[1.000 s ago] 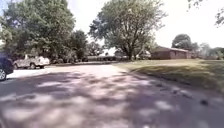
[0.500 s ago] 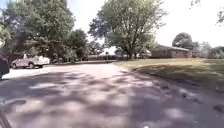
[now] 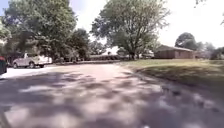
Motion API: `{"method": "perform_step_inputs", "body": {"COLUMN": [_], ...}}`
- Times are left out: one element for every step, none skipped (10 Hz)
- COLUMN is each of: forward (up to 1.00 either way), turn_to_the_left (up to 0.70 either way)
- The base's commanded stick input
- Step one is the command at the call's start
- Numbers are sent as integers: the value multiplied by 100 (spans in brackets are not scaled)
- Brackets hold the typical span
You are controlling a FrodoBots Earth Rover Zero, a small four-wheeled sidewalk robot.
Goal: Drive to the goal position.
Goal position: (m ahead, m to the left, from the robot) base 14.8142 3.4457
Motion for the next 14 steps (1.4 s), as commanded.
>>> {"method": "perform_step_inputs", "body": {"forward": [69, 69, 69, 69, 69, 69, 69, 69, 69, 69, 69, 69, 69, 69], "turn_to_the_left": [3, 3, 3, 3, 3, 3, 3, 3, 3, 3, 3, 3, 3, 3]}}
